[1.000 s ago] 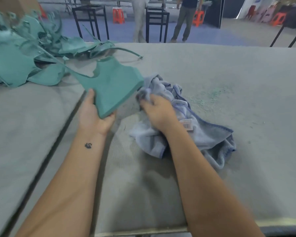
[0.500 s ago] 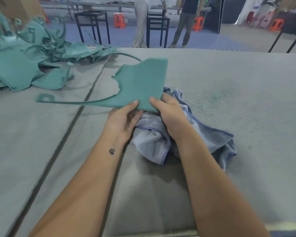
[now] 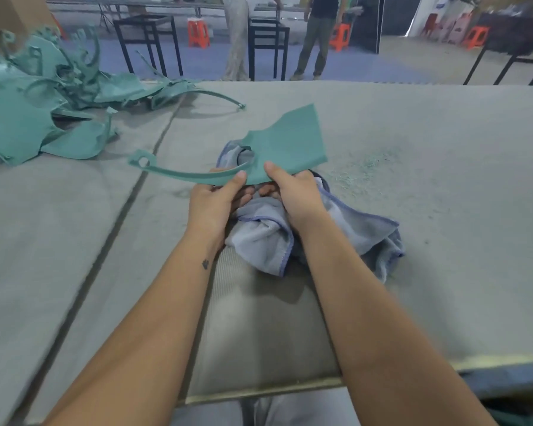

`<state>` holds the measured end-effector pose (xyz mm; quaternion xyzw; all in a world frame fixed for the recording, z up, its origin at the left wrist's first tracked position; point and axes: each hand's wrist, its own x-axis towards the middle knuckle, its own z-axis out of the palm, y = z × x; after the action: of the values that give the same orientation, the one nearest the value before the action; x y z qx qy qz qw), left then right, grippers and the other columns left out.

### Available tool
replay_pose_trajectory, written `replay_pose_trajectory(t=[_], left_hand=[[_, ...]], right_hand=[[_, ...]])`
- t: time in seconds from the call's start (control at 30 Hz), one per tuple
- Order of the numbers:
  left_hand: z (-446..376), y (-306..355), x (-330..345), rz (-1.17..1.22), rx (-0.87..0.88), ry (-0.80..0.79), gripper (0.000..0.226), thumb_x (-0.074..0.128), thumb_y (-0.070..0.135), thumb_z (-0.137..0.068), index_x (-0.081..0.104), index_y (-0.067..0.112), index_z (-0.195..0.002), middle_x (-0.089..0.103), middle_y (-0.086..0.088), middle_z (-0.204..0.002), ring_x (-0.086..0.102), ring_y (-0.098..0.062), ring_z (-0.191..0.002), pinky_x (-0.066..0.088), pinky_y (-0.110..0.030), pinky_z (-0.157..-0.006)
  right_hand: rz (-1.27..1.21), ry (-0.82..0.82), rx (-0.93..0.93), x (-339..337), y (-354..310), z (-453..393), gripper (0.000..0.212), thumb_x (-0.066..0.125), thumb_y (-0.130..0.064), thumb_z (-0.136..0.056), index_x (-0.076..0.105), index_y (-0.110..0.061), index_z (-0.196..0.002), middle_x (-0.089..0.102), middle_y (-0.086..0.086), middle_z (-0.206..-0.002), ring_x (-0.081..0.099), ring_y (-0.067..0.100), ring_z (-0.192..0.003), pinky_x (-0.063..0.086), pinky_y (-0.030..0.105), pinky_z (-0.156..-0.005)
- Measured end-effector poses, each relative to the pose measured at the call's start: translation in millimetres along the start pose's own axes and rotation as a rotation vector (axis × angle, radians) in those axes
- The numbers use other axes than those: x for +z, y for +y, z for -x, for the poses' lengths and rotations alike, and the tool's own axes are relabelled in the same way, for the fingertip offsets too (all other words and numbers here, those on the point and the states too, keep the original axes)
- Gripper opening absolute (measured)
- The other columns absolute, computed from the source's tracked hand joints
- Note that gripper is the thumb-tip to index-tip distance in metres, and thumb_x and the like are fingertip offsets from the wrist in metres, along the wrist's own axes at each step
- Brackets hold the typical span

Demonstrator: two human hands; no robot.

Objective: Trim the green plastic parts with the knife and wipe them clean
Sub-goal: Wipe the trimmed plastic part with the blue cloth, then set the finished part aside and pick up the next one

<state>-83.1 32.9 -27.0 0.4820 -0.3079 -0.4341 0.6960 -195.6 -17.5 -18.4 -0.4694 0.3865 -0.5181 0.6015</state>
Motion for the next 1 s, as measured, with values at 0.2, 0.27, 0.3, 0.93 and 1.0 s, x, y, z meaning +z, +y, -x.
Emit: replay_pose_trajectory(t=[0.2,0.27,0.3,0.93,1.0], left_hand=[[13.4,25.7,3.3,0.073,-0.025,-0.077,0.010,0.058,0.001,-0.094,0.065,0.005,-0.089,0.071,-0.004,-0.063,0.065,-0.010,-0.054,0.052,-0.017,-0.054],[20.1,35.1,12.0,0.104,-0.002,-0.097,0.015,0.057,-0.001,-0.093,0.066,0.009,-0.087,0.070,-0.001,-0.062,0.065,-0.008,-0.054,0.051,-0.016,-0.053],[24.8,37.5,19.1,0.124,-0.002,-0.118,0.016,0.057,-0.001,-0.093,0.066,0.010,-0.087,0.070,-0.001,-0.063,0.066,-0.008,-0.055,0.052,-0.016,-0.054],[273.3,-103.6,261.7,-0.001,-0.252,-0.858,0.007,0.055,-0.001,-0.096,0.060,0.000,-0.100,0.071,-0.004,-0.076,0.070,-0.009,-0.062,0.055,-0.016,-0.059],[304.3,-128.5,268.0,-0.035,-0.278,-0.942,0.011,0.054,-0.003,-0.096,0.060,0.004,-0.090,0.072,-0.003,-0.073,0.071,-0.009,-0.061,0.055,-0.017,-0.058]], right_hand=[[-0.217,0.146,0.046,-7.2,-29.4,17.2,0.011,0.060,-0.005,-0.092,0.060,-0.011,-0.083,0.062,0.007,-0.068,0.054,0.013,-0.043,0.053,0.027,-0.051],[-0.263,0.206,0.012,-14.8,-40.3,24.4,0.011,0.060,-0.005,-0.091,0.058,-0.011,-0.082,0.060,0.007,-0.068,0.052,0.013,-0.041,0.052,0.028,-0.052],[-0.278,0.244,-0.009,-19.2,-45.2,29.2,0.009,0.060,-0.005,-0.091,0.058,-0.010,-0.083,0.060,0.006,-0.069,0.052,0.013,-0.042,0.051,0.029,-0.052],[-0.267,1.256,-0.307,-314.6,-62.2,284.2,0.008,0.068,-0.008,-0.086,0.060,-0.005,-0.085,0.065,0.001,-0.063,0.051,0.008,-0.038,0.045,0.021,-0.043],[-0.276,1.362,-0.290,-341.6,-47.8,317.4,0.019,0.068,-0.008,-0.086,0.061,0.001,-0.100,0.066,0.005,-0.076,0.053,0.009,-0.042,0.045,0.021,-0.044]])
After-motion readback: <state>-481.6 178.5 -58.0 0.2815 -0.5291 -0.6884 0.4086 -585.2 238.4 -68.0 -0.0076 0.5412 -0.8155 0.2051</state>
